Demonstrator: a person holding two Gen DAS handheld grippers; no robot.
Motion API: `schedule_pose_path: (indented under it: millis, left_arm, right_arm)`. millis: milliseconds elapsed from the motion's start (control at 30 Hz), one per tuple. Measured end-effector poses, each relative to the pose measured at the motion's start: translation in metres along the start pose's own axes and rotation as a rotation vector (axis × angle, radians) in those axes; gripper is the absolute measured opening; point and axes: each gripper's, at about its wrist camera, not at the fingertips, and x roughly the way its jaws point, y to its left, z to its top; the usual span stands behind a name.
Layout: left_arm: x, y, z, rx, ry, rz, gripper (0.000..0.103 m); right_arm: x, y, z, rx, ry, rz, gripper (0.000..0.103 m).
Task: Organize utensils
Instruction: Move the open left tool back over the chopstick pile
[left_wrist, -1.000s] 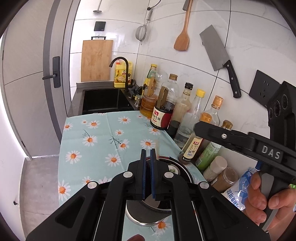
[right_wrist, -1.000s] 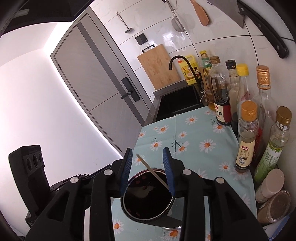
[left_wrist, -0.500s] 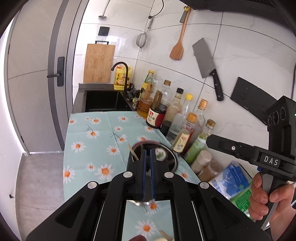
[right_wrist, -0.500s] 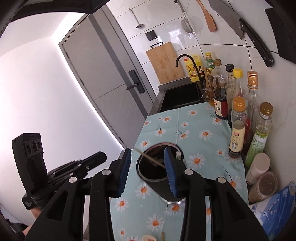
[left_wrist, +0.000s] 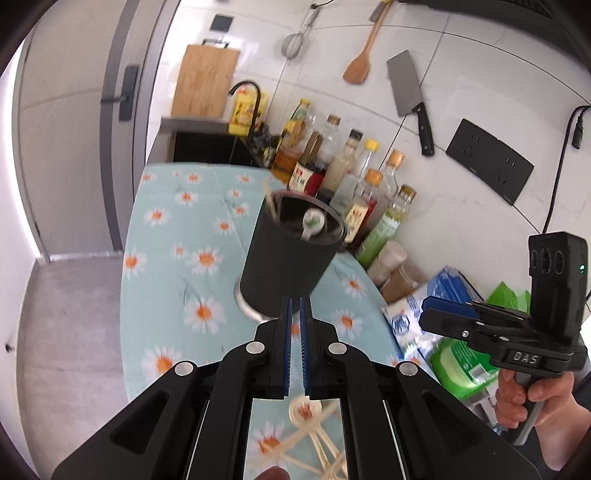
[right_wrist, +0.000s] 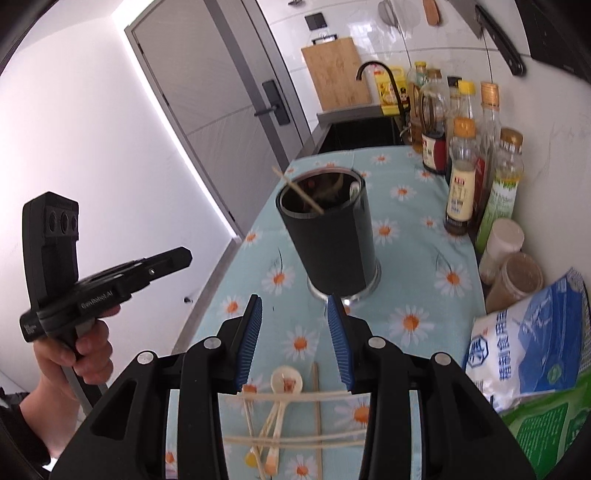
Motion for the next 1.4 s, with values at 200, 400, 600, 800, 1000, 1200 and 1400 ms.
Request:
schedule_pose_path:
  millis: [200, 400, 600, 800, 1000, 1200, 1400]
  left_arm:
    - [-0.016, 0.005, -0.035, -0.051, 0.028, 0.037, 0.016]
    - [-0.038, 0.003, -0.071, -0.134, 0.052, 0.081, 0.033]
    - [-0.048, -0.013, -0.116, -0.241, 0.136, 0.098, 0.033]
    - [-0.036, -0.037, -0.165, -0.33, 0.233, 0.112, 0.033]
    - [-0.027, -0.043, -0.194, -0.433, 0.246, 0.105, 0.033]
    - [-0.019, -0.043, -0.21, -0.488, 0.259, 0.083, 0.033]
    - [-0.015, -0.039, -0.215, -0.484, 0.246, 0.038, 0.033]
  right_arm:
    - [0.012, 0.003, -0.027, -0.08, 0.11, 0.029, 0.038]
    - [0.025, 0.012, -0.056, -0.157, 0.216, 0.114, 0.038]
    - [0.03, 0.011, -0.084, -0.257, 0.305, 0.152, 0.038]
    - [0.038, 0.004, -0.095, -0.393, 0.355, 0.14, 0.038]
    - [0.051, 0.019, -0.101, -0.65, 0.365, 0.083, 0.03]
    - [0.081, 0.035, -0.114, -0.811, 0.473, 0.067, 0.022]
    - [0.103, 0.045, -0.119, -0.911, 0.559, 0.009, 0.011]
